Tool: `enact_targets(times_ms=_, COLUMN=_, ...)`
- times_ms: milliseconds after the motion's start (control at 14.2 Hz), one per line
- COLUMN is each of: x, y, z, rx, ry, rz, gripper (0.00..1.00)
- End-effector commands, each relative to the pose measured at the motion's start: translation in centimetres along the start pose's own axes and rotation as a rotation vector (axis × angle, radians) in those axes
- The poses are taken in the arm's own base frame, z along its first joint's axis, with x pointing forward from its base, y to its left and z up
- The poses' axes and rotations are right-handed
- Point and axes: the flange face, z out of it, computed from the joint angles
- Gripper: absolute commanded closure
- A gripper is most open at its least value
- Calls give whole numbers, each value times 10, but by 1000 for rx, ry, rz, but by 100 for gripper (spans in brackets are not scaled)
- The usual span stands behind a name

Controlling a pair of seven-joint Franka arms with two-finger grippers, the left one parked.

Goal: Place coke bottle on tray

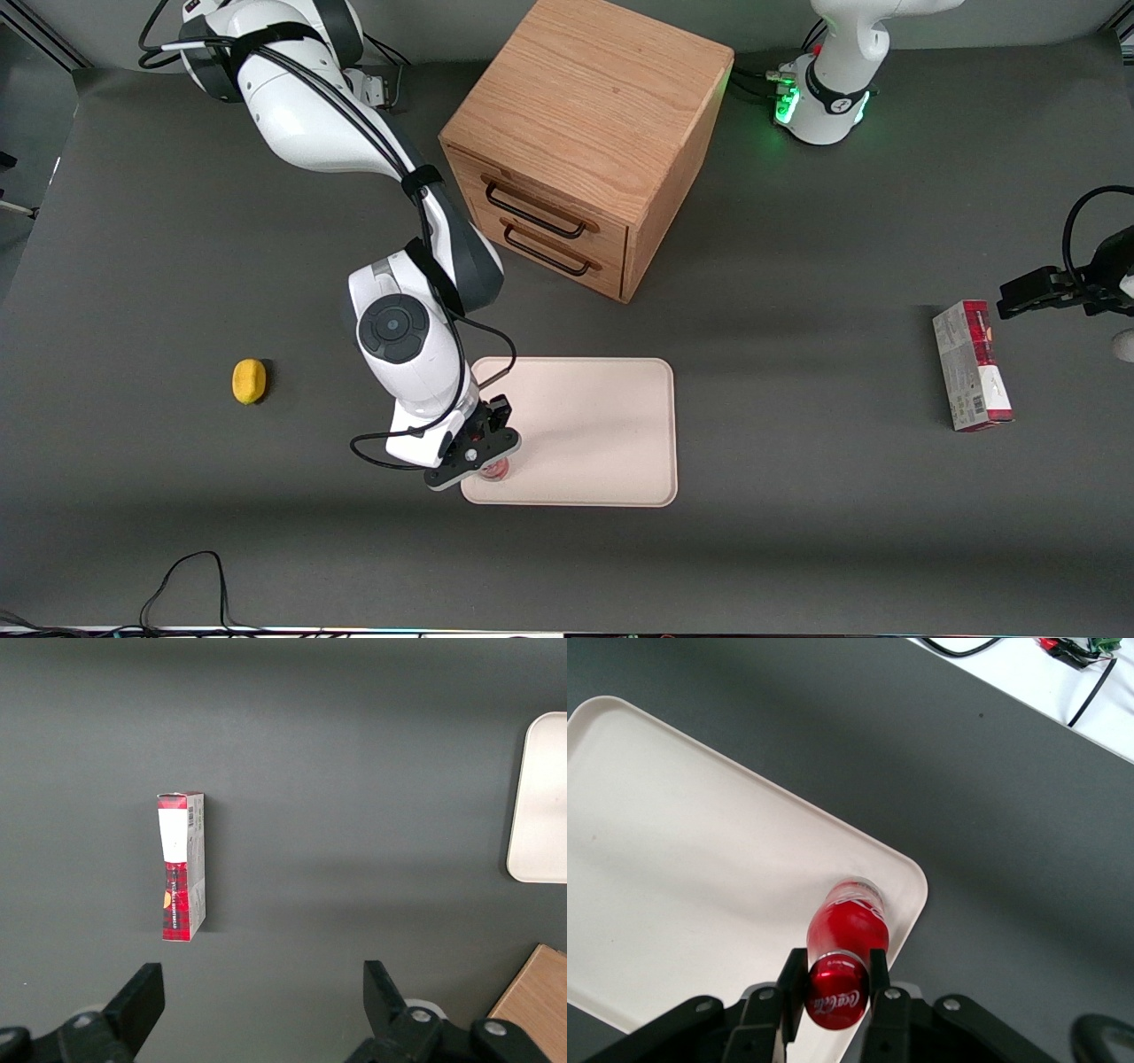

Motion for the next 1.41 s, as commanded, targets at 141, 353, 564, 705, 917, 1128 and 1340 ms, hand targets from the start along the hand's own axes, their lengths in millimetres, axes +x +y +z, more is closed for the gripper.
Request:
enact_targets(times_ms=141, x=1, y=-2, z=0, rx=19, ry=13, rz=8, gripper=89)
enact_targets(times_ms=353, x=0, y=-2, z=5, rx=18, ry=9, rz=10, gripper=40)
enact_targets(times_ms=564, x=0, y=-2, z=4, rx=17, ry=10, rz=11, gripper=0)
enact_targets(times_ms=705, x=3, y=-1, z=-14, rx=21, ry=22, rz=15, gripper=0)
enact_targets(times_ms=917, x=-1, y=-2, z=-67, rx=29, ry=-5, rz=17, gripper=0)
enact_targets(times_ms=1128, x=-14, y=2, z=-151, rx=42, ry=-25, rz=22, gripper=0)
enact_targets(times_ms=1340, x=-34, y=12, z=-217, rx=49, ry=-46, rz=30, gripper=0)
